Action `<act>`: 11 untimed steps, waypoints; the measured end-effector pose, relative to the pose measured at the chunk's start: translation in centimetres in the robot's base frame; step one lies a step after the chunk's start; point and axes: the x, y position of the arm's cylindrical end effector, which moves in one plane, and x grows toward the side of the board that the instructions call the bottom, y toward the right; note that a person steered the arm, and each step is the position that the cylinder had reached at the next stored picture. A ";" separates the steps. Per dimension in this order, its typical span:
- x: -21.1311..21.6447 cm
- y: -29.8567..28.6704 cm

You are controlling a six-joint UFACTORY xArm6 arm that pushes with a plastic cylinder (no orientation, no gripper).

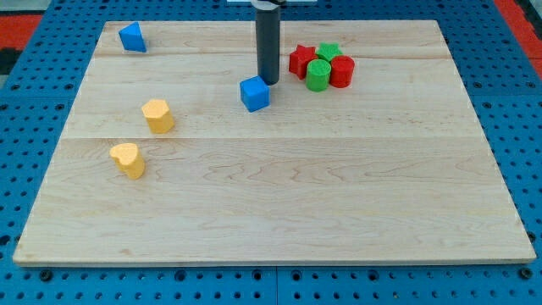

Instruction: Slide the blue cube towards the blue triangle

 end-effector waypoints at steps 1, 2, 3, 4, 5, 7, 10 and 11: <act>0.0 -1.0; -0.5 5.9; 3.6 6.7; 4.2 2.0; 4.2 -3.8; 0.1 -9.1; -8.2 -9.9; -10.9 -0.1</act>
